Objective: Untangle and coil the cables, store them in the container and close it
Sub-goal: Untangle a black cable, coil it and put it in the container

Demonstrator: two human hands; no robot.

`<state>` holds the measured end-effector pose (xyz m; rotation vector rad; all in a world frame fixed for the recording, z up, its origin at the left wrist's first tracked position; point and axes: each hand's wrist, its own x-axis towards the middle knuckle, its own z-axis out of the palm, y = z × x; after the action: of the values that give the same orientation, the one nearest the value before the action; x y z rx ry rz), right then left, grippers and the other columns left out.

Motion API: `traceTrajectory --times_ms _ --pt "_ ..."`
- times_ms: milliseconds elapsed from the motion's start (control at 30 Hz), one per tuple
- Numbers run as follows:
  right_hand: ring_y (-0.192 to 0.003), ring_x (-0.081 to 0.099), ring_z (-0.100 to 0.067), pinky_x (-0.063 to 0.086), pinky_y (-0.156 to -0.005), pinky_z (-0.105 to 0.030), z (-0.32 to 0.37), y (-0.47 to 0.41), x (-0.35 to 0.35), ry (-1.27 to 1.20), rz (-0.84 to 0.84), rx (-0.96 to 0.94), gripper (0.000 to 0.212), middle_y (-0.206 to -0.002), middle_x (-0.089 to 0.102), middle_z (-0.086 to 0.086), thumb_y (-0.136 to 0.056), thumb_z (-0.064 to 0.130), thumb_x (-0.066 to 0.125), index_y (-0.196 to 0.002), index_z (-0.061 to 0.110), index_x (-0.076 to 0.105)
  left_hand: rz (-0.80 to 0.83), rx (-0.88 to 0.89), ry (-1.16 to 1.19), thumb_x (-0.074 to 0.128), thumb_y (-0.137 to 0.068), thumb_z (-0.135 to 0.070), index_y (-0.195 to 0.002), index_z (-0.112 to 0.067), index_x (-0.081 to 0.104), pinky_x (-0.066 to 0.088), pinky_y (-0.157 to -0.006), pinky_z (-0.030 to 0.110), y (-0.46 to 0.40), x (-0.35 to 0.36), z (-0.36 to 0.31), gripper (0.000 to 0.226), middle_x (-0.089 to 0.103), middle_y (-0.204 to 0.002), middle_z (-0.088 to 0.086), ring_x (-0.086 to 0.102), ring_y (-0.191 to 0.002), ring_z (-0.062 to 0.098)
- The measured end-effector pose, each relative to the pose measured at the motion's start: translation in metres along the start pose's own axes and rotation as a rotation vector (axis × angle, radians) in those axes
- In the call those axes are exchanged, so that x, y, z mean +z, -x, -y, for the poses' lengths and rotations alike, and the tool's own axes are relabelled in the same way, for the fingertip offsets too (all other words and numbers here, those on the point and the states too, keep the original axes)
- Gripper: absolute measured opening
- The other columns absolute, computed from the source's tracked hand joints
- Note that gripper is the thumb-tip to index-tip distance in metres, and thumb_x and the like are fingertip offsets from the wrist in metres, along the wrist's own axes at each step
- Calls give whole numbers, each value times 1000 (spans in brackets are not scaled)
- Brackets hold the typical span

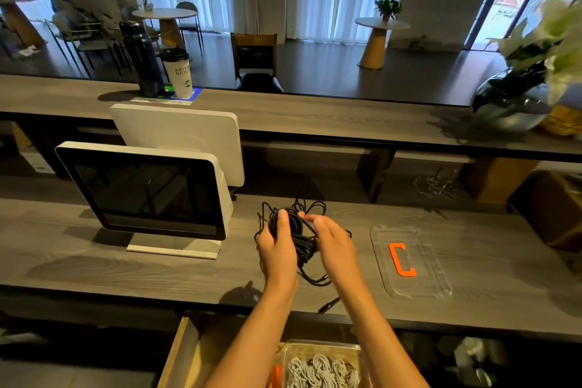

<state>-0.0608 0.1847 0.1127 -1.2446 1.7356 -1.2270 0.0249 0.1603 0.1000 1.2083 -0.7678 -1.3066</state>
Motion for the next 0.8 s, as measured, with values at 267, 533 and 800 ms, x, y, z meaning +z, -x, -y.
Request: traceTrajectory --times_ms 267,533,800 --pt "-82 66 -9 55 -74 -36 20 16 29 -221 -23 156 35 -84 72 2 -105 38 39 -89 29 69 -105 90 167 47 -99 -53 -122 -20 65 54 -72 20 16 8 3 44 73 -108 -7 69 -101 10" --pt "-80 71 -21 55 -72 -38 19 22 25 -615 -188 269 26 -85 75 -8 -99 28 55 -92 14 76 74 275 -159 37 -91 -73 -111 -53 64 46 -106 54 18 5 5 39 64 -128 -3 46 -137 29" --pt "-80 71 -11 58 -64 -27 14 18 -2 -312 -406 -116 20 -78 73 1 -98 19 59 -89 19 77 336 -76 313 46 -94 -23 -125 -6 60 54 -83 31 27 12 -15 38 71 -111 13 67 -104 23"
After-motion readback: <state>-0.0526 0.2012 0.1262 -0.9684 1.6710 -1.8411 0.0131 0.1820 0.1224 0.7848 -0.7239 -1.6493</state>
